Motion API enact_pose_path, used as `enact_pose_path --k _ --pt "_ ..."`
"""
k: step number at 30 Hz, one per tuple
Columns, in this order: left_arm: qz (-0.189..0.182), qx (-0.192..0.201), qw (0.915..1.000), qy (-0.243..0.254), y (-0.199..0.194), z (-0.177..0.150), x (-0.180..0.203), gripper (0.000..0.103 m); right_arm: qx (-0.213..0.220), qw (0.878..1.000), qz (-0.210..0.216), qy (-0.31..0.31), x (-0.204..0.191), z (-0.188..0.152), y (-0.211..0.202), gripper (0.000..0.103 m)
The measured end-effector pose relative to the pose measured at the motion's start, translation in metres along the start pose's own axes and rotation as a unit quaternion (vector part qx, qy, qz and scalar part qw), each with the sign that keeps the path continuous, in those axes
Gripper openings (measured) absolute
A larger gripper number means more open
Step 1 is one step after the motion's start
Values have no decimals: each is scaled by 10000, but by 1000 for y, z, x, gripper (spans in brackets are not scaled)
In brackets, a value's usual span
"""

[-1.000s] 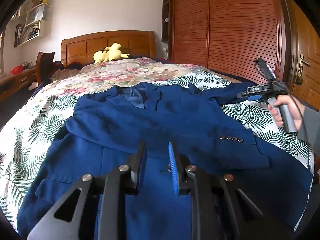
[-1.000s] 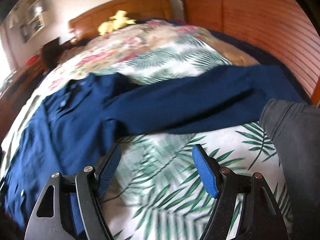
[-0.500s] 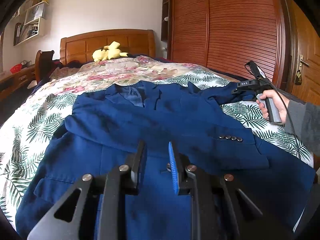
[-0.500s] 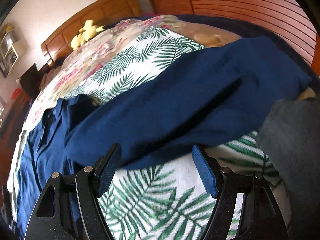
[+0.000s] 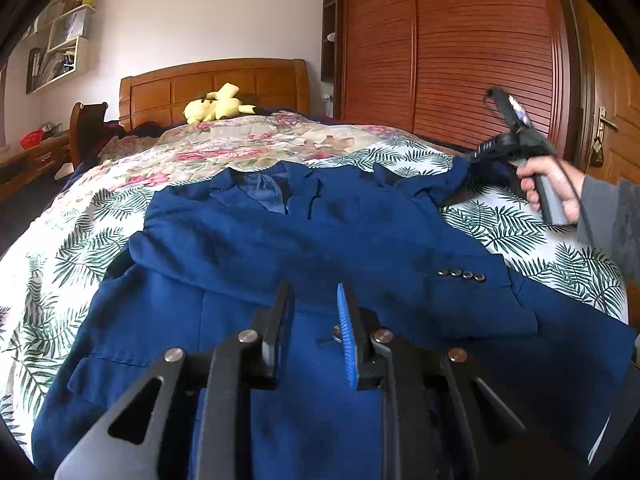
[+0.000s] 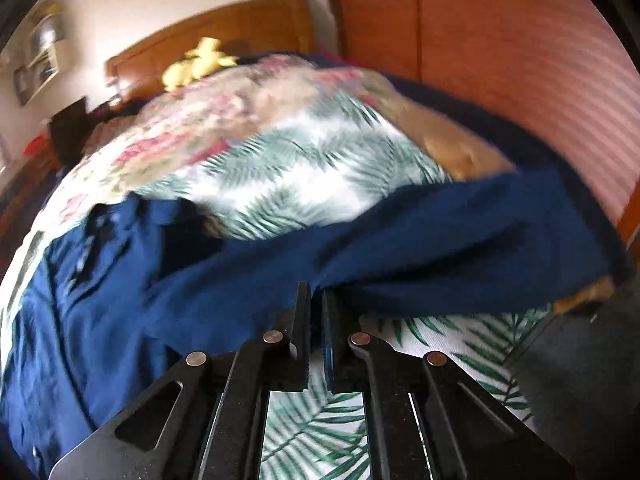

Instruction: Fold large clothes

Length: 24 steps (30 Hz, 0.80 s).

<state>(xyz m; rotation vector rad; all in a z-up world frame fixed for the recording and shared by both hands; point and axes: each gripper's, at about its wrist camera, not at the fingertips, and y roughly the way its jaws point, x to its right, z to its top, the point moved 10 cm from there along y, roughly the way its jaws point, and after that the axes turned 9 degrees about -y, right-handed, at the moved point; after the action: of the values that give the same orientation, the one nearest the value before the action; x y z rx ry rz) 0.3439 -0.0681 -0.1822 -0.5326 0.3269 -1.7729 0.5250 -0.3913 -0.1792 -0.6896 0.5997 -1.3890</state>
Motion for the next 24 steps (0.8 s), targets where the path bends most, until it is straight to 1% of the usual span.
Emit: enact_pose_path --k 3,5,8,9,11,13,15,17,18,20,23,24 --pt "4 1 10000 6 0 0 0 19 316 9981 188 -493 -29 17 -27 1" --pt "3 -1 10000 12 0 0 0 19 563 9931 449 -924 -62 27 -50 1" --pt "-6 -5 10000 -1 0 0 0 19 704 9826 941 -1440 -112 27 -76 1" --pt "-9 -7 10000 -15 0 0 -1 19 684 9770 1180 -1640 -135 23 -85 1" --pt "-10 -13 10000 -19 0 0 -1 19 553 9696 1369 -1950 -166 9 -94 2" --pt "-6 -8 10000 -11 -1 -1 -1 19 291 9687 1407 -2023 -183 -5 -92 2" --pt "-2 3 10000 0 -1 0 -1 19 -2 9717 1326 -1957 -189 -19 -84 2" --pt "1 8 10000 8 -1 0 -2 19 -133 9726 1222 -1973 -191 -27 -81 3" --pt "1 7 10000 8 -1 0 -1 19 -144 9724 1231 -1976 -191 -30 -83 3" --pt "0 10 10000 8 -1 0 -2 19 -28 9707 1405 -1951 -191 -30 -92 3" --pt "4 0 10000 20 -1 0 -2 19 103 9723 1259 -1967 -183 -23 -107 4" --pt "6 1 10000 25 -1 0 -1 19 135 9727 1259 -1943 -182 -19 -111 6"
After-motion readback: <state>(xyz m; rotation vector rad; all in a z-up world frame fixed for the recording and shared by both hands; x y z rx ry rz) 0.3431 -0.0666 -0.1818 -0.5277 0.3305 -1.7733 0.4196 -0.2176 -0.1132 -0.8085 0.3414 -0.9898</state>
